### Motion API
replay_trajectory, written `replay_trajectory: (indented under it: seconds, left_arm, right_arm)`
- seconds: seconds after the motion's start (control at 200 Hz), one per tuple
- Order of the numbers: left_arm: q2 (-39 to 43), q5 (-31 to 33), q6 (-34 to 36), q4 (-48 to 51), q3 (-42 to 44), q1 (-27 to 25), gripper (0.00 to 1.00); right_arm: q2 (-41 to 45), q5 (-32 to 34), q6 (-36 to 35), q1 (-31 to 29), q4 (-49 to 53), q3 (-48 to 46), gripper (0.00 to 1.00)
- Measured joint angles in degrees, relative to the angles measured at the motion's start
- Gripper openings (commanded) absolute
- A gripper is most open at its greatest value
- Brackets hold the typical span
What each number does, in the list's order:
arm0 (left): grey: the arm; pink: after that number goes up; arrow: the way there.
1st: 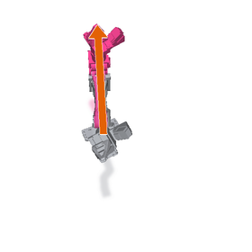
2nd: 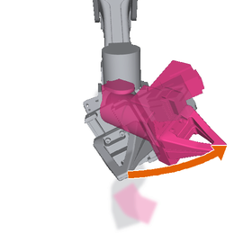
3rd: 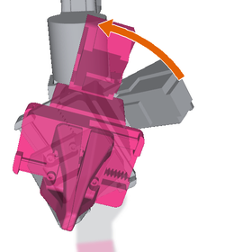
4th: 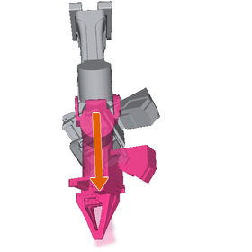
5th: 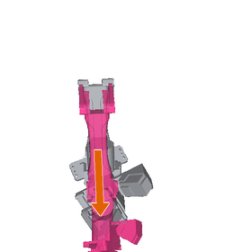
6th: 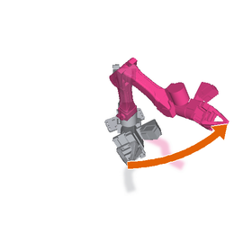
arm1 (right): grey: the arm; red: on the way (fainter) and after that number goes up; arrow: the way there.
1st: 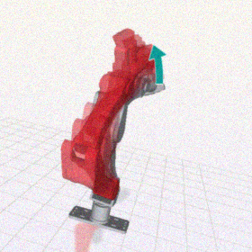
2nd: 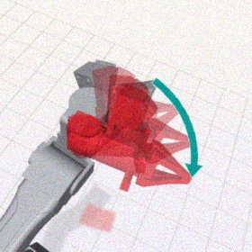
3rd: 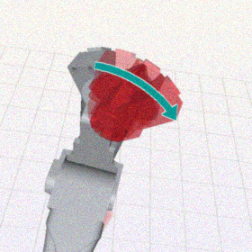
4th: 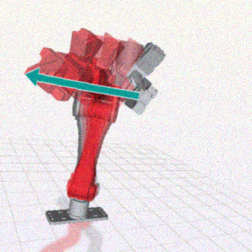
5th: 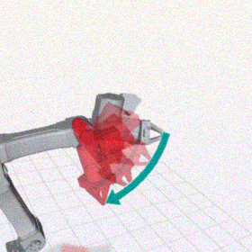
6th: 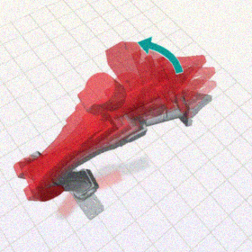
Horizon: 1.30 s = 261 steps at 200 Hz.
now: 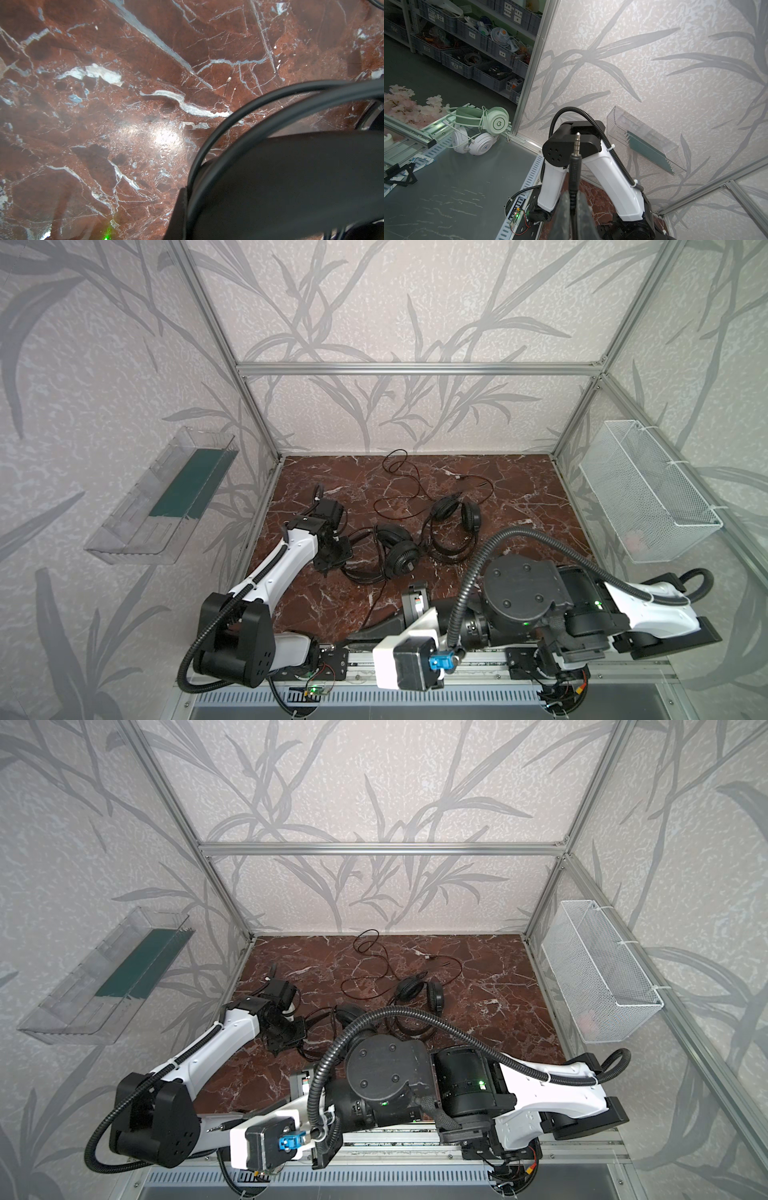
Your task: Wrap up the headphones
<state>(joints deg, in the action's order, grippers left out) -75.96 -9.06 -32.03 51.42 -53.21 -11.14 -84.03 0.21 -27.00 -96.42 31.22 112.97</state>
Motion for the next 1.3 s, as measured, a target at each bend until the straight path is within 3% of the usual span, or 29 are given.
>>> replay_trajectory:
  seconds: [0.225, 0.605, 0.955, 1.304]
  left_arm:
    - [1.5, 1.1, -0.6, -0.4, 0.0, -2.0, 0.00]
    - [13.5, 2.5, -2.4, 1.3, 0.0, -8.3, 0.00]
    - [19.6, 0.3, -2.7, 2.8, 0.1, -14.1, 0.00]
    - [25.4, -2.5, -2.5, 4.6, -0.1, -18.9, 0.00]
  right_arm:
    - [-3.0, 2.1, -1.6, 2.2, -1.4, 1.0, 0.00]
    - [-8.7, -3.6, 3.3, 16.0, -2.6, 11.3, 0.00]
    - [-24.4, -7.8, 8.0, 27.3, 1.2, 31.7, 0.00]
    - [-31.3, -9.7, 14.5, 39.8, 2.1, 33.6, 0.00]
